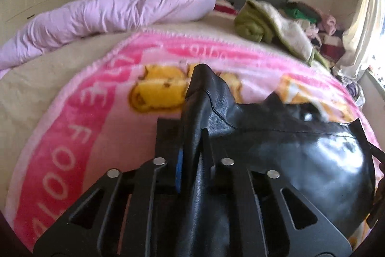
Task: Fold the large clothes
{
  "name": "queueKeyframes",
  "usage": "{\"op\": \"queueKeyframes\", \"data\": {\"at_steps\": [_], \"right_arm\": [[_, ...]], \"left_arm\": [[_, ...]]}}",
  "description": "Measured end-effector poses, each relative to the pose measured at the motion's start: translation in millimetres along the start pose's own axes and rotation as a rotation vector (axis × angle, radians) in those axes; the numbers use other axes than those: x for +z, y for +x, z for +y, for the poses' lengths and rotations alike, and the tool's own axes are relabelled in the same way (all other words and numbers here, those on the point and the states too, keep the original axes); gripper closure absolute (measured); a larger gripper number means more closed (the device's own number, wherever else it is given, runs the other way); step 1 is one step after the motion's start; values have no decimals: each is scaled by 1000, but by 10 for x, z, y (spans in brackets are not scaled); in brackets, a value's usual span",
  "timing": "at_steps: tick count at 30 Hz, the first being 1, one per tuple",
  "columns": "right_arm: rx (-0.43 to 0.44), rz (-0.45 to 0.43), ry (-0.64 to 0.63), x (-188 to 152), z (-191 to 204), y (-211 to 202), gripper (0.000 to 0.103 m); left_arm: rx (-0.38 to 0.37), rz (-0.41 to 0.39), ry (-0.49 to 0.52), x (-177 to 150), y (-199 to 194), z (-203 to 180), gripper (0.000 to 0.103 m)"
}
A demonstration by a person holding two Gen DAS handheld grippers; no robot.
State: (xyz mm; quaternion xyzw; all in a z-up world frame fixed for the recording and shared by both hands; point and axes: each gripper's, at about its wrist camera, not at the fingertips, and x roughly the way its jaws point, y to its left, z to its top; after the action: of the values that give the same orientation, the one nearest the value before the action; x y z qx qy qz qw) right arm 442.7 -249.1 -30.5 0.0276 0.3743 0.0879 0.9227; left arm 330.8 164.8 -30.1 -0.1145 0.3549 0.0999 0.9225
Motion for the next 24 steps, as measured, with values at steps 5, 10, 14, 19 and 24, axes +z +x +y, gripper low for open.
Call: {"op": "queueKeyframes", "data": {"at_steps": [5, 10, 14, 19, 24], "right_arm": [[-35, 58, 7, -76, -16, 142, 82], [-15, 76, 80, -128, -156, 60, 67], [-8, 69, 116, -224, -240, -127, 46], [34, 63, 156, -400, -348, -430, 31], [79, 70, 170, -586, -376, -627, 21]], "left_arm": [[-20, 25, -22, -53, 78, 94, 79], [2, 29, -18, -55, -16, 126, 54], [6, 30, 2, -61, -109, 118, 42], [-1, 17, 6, -60, -277, 120, 36], [-7, 8, 1, -79, -445, 124, 25]]}}
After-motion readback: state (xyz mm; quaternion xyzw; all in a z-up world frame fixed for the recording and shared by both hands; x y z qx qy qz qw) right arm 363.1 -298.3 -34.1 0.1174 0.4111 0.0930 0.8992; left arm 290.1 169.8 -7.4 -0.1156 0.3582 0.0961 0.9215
